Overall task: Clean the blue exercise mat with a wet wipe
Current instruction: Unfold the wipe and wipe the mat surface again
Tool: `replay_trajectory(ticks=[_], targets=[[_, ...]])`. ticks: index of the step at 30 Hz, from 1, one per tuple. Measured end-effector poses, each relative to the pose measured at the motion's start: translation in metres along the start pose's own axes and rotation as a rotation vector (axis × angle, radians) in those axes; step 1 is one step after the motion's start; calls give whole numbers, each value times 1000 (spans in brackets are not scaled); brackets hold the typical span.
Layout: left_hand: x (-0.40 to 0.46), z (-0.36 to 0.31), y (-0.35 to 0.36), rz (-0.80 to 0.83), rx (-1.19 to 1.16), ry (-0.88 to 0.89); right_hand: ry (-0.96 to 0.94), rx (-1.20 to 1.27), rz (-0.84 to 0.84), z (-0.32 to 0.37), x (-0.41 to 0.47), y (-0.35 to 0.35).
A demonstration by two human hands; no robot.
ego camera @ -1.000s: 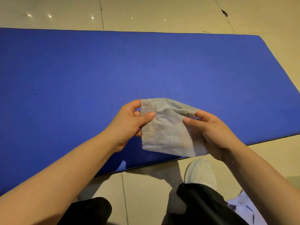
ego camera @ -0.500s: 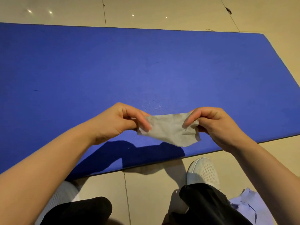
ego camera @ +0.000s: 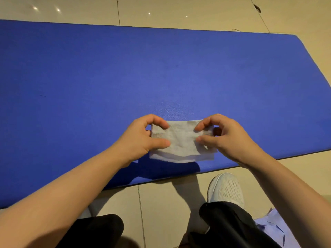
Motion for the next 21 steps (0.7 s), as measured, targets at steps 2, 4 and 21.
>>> replay_trajectory(ticks=[2, 4, 21], targets=[[0, -2, 1, -54, 59, 70, -100, -139, -26, 5, -1, -2], [-1, -8, 2, -131, 165, 188, -238, -332, -104, 13, -5, 0], [-24, 30, 42, 292, -31, -45, 68, -339, -84, -43, -14, 49]])
Point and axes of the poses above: each hand's wrist, its own x-axis towards the middle knuckle, its own y-axis out of the palm, z = x × y, the point moved 6 cm from there along x, towards the middle knuckle, and after that the axes turned 11 degrees about -z, right-handed, at the moved point
